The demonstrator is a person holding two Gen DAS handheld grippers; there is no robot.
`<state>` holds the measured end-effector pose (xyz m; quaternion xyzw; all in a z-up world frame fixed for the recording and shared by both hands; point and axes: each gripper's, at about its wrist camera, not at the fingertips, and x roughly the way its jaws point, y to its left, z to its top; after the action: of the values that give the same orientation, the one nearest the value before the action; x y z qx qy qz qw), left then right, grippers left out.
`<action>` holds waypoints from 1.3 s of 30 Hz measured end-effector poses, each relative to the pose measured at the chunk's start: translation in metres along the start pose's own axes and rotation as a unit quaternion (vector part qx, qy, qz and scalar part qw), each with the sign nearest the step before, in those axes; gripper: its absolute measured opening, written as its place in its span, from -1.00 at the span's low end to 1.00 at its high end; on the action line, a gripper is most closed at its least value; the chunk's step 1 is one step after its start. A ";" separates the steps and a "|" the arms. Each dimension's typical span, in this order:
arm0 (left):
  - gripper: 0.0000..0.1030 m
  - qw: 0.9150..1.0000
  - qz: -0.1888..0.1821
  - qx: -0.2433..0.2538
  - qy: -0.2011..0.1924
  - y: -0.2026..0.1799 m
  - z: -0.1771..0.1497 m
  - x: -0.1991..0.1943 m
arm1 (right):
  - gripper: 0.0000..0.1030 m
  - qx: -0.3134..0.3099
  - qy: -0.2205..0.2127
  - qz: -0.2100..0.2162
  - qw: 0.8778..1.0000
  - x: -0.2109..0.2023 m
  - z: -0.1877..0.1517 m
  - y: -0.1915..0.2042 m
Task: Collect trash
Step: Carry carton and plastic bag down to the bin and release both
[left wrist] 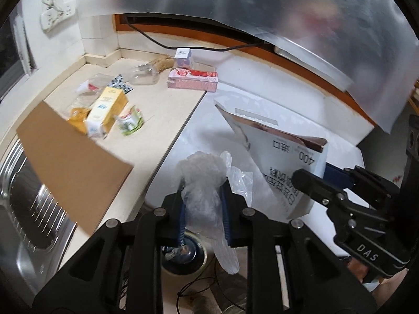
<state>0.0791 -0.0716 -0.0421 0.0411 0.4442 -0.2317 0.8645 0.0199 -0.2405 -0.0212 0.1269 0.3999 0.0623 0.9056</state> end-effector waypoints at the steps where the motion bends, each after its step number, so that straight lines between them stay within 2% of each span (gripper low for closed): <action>1: -0.63 1.000 0.001 0.001 0.000 0.002 -0.007 -0.007 | -0.37 0.001 0.000 -0.001 1.000 -0.008 -0.010 0.010; 7: -0.63 1.000 0.012 0.009 -0.001 0.015 -0.053 -0.045 | -0.37 -0.002 -0.002 0.007 1.000 -0.044 -0.065 0.055; 12: -0.63 1.000 0.020 0.012 0.011 0.026 -0.093 -0.059 | -0.37 -0.013 0.004 0.015 1.000 -0.066 -0.113 0.087; 21: -0.63 0.998 0.051 0.020 0.039 0.035 -0.165 -0.047 | -0.37 -0.019 0.043 0.034 0.998 -0.076 -0.182 0.115; 26: -0.63 0.997 0.058 0.008 0.054 0.041 -0.201 -0.024 | -0.37 -0.011 0.087 0.045 0.995 -0.051 -0.217 0.109; 31: -0.63 0.995 0.064 -0.013 0.080 0.050 -0.235 0.016 | -0.37 0.010 0.135 0.060 0.989 -0.006 -0.262 0.094; 34: -0.63 0.993 0.066 -0.032 0.096 0.059 -0.257 0.049 | -0.37 0.020 0.169 0.059 0.984 0.037 -0.286 0.081; 39: -0.63 0.988 0.082 -0.044 0.127 0.075 -0.295 0.128 | -0.37 0.022 0.227 0.062 0.972 0.114 -0.337 0.065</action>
<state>-0.0454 0.0298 -0.3302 0.0682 0.5551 -0.1333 0.8182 -0.1542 -0.0930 -0.3022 0.1538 0.5878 0.1364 0.7825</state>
